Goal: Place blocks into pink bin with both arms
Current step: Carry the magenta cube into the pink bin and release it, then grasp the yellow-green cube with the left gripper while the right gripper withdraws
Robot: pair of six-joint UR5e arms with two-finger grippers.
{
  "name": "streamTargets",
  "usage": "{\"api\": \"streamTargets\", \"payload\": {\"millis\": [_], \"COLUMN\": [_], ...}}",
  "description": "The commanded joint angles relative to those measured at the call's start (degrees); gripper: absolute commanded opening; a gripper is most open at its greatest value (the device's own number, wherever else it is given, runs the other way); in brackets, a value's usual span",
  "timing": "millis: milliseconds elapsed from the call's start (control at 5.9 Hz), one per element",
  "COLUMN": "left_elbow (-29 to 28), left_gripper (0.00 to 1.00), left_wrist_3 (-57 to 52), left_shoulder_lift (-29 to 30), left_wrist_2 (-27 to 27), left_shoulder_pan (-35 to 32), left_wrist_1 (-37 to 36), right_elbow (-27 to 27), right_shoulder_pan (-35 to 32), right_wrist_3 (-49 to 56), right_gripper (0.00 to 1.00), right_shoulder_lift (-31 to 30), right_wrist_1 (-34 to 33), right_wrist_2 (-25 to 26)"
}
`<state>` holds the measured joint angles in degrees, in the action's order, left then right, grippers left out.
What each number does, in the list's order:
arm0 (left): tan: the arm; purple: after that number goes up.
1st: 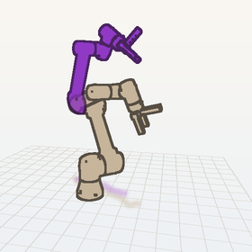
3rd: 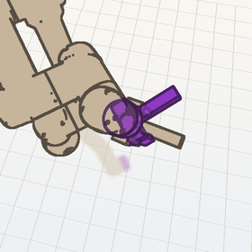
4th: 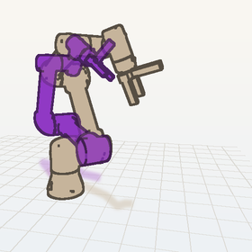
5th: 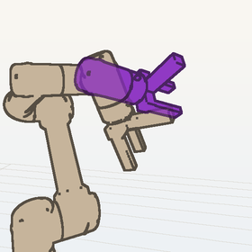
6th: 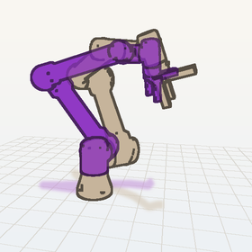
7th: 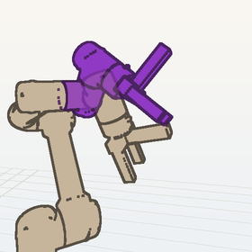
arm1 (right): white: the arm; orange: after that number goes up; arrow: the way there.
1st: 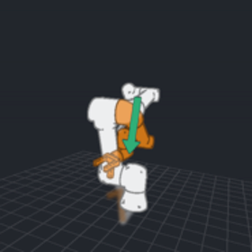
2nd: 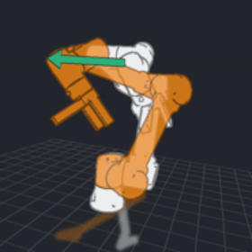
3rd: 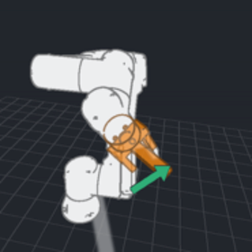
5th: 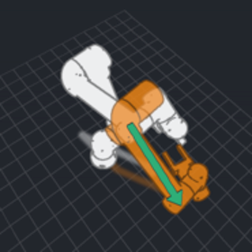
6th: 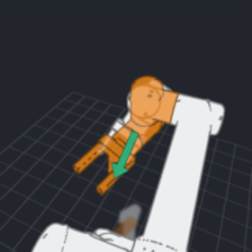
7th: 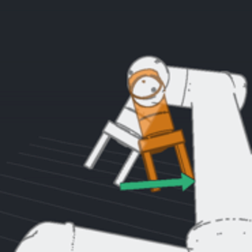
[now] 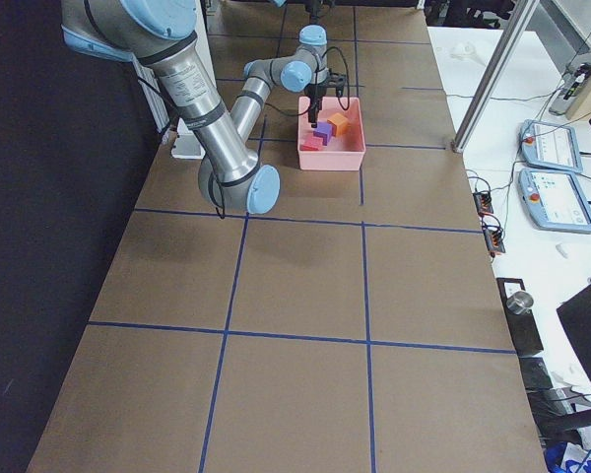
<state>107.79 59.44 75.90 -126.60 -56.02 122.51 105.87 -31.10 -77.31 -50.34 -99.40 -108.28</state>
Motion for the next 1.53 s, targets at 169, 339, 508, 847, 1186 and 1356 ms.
{"api": "streamTargets", "payload": {"millis": [169,339,508,847,1186,1356], "left_elbow": [-4.5,-6.52,-7.85,-9.0,-9.79,-10.66], "left_gripper": [1.0,1.0,1.0,1.0,1.0,0.93], "left_wrist_3": [0.76,0.67,0.67,0.67,0.58,0.41], "left_shoulder_lift": [2.92,4.16,4.69,4.7,5.58,6.36], "left_wrist_2": [0.04,0.04,0.04,0.04,0.13,0.21], "left_shoulder_pan": [2.14,2.32,3.54,6.35,6.8,6.8], "left_wrist_1": [0.01,0.1,0.1,0.1,0.1,0.19], "right_elbow": [0.56,0.65,0.82,1.26,1.96,2.23], "right_shoulder_pan": [-0.01,-0.01,-0.01,-0.1,-0.1,-0.19], "right_wrist_3": [0.84,0.93,0.93,2.16,2.34,2.6], "right_gripper": [1.0,1.0,1.0,1.0,1.0,1.0], "right_shoulder_lift": [-0.81,-0.9,-1.51,-2.04,-2.65,-2.83], "right_wrist_1": [0.0,0.0,0.0,0.0,0.0,0.0], "right_wrist_2": [0.09,0.18,0.26,0.09,0.09,0.09]}}
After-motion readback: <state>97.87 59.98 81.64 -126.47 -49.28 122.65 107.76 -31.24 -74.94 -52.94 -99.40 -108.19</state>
